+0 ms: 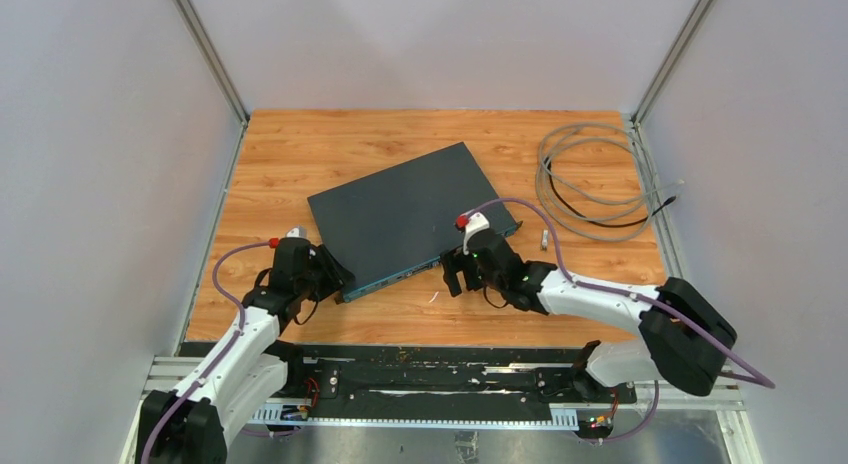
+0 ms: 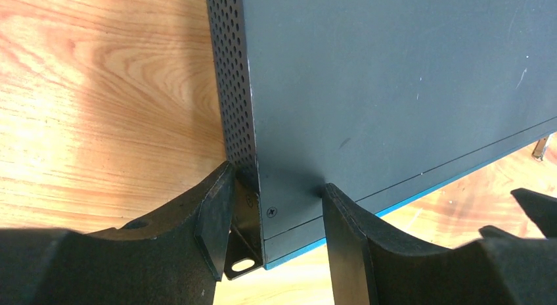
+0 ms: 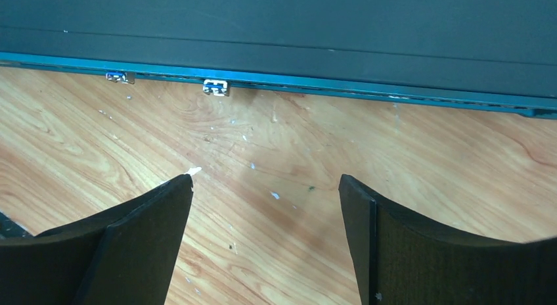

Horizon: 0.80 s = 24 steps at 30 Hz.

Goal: Pull the plug off the socket

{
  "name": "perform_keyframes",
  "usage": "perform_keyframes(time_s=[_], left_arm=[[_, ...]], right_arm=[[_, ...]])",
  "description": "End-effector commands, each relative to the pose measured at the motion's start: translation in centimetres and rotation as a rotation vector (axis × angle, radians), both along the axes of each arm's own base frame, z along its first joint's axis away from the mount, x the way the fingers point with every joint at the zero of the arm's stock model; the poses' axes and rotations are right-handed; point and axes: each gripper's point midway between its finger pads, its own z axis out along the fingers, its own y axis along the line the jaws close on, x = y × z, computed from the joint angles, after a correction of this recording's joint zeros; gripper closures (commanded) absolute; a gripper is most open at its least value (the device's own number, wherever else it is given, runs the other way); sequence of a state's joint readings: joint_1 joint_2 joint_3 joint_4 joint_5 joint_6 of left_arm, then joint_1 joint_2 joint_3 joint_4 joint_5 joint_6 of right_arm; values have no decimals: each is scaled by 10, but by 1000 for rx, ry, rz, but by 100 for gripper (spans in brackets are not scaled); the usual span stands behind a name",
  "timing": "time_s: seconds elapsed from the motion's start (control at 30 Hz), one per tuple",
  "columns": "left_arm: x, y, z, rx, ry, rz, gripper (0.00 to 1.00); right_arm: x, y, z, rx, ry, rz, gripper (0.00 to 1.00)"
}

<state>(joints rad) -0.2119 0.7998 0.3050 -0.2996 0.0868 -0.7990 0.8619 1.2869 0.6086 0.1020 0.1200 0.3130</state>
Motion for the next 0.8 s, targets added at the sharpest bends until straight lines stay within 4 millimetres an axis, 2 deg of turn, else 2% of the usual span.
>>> perform_keyframes(time_s=[0.0,0.17,0.43,0.77], left_arm=[[-14,7,-18,36,95,31,50],[-14,10,-22,43,103,51,51],[-16,12,-27,48,114,61,51],[-14,9,-28,34,116,53,51]], right_arm=[[14,17,8,-18,-77,-77,16],[17,39,4,8,-85,-72,23],[28,60,-6,16,-85,-95,30],[32,69,-10,13,-105,-126,41]])
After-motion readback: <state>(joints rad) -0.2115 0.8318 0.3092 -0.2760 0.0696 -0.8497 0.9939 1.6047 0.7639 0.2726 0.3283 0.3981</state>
